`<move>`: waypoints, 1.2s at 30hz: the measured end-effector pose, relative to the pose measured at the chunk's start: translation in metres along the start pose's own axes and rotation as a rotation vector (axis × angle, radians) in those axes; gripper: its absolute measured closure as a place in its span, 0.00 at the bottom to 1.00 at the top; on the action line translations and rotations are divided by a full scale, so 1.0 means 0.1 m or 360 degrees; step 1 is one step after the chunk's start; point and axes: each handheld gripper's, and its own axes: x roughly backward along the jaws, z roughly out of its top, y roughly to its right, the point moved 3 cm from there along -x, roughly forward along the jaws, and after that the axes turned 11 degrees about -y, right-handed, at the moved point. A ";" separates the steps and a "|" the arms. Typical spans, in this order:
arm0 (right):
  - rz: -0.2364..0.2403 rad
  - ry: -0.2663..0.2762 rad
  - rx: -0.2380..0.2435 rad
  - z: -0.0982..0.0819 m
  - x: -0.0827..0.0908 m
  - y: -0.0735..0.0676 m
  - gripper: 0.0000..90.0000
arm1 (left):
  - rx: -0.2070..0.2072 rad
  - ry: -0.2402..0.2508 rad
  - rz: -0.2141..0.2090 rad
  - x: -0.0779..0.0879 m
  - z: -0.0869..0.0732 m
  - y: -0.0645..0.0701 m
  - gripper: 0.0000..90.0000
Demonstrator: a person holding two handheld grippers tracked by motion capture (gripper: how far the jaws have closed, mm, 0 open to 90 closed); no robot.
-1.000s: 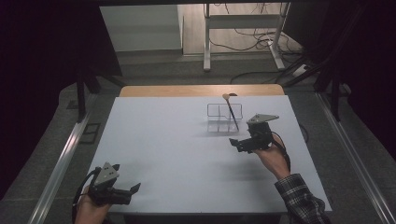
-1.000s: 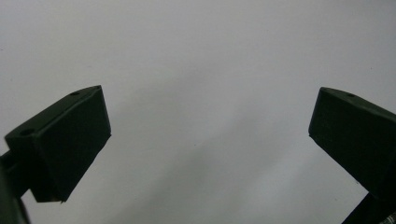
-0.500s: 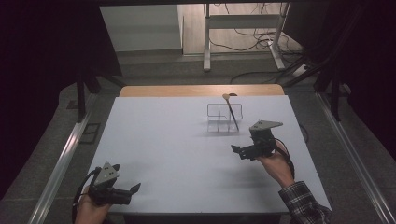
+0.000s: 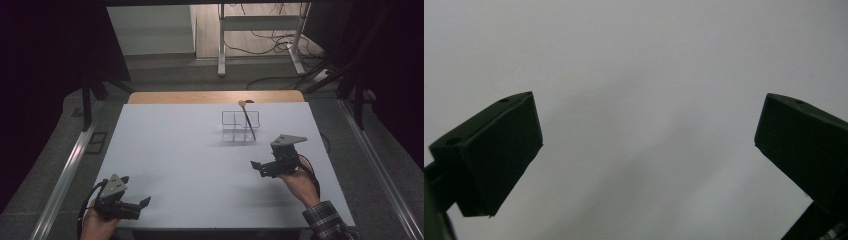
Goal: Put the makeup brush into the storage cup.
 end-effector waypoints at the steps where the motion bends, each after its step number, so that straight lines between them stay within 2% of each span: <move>1: -0.0003 -0.0001 0.0007 -0.01 0.01 0.00 0.00 | -0.0007 0.0003 -0.0002 0.00 0.00 0.01 0.00; 19: 0.0001 -0.0009 0.0002 -0.20 0.15 -0.09 0.00 | -0.0008 0.0003 -0.0032 -0.01 0.00 0.01 0.00; 36: -0.0015 -0.0035 -0.0024 -0.40 0.26 -0.07 0.00 | 0.0004 -0.0006 -0.0039 -0.01 0.00 0.01 0.00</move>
